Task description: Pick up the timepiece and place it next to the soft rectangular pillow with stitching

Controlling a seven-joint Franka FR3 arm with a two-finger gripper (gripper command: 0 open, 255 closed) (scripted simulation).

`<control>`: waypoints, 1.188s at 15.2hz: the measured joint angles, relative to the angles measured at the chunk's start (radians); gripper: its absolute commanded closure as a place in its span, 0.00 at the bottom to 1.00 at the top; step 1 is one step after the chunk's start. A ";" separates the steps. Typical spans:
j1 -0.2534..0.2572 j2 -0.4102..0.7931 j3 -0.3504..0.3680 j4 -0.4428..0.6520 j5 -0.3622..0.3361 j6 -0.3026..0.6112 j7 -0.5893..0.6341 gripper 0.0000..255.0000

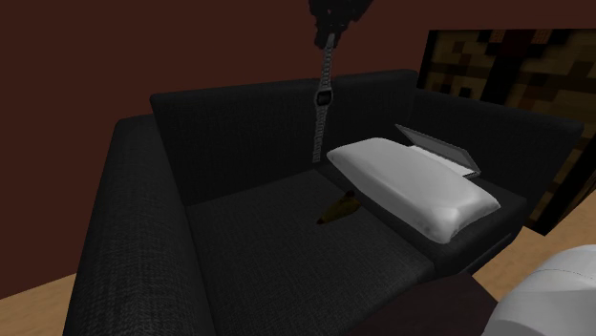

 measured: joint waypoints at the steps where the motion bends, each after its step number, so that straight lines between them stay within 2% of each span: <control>1: -0.001 -0.011 -0.025 -0.010 -0.004 -0.004 -0.025 1.00; 14: -0.027 -0.151 -0.303 -0.057 -0.087 -0.117 -0.294 1.00; 18: -0.034 -0.150 -0.402 -0.023 -0.125 -0.153 -0.389 1.00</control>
